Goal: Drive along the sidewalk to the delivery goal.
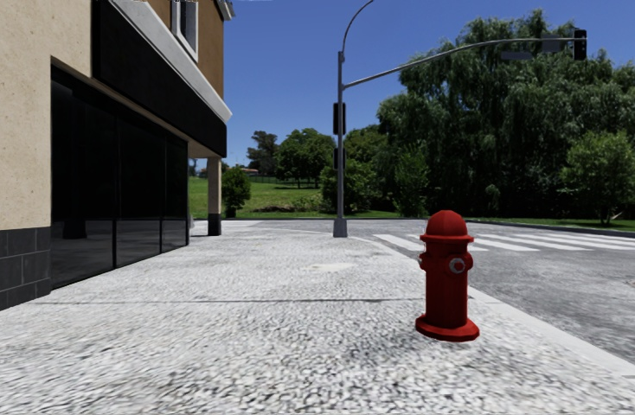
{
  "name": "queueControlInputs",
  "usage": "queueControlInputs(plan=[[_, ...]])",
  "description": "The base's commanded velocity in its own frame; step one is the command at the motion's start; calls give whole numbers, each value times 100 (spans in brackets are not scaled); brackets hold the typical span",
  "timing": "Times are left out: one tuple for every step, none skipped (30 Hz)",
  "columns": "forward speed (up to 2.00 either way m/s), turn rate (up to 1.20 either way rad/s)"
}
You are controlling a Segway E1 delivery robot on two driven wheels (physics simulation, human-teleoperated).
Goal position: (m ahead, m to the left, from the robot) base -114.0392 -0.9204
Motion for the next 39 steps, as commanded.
queueControlInputs(plan=[[111,83],[111,86],[111,87],[111,87],[111,88],[111,88],[111,88],[111,88],[111,88],[111,88],[111,88],[111,88],[111,88],[111,88],[111,88],[111,88],[111,88],[111,88],[111,88],[110,88],[110,88],[110,88],[110,88],[110,88],[110,88],[110,88],[110,88],[110,88],[110,88],[110,88],[110,88],[110,88],[110,88],[110,88],[110,88],[110,88],[110,88],[110,88],[110,88]])
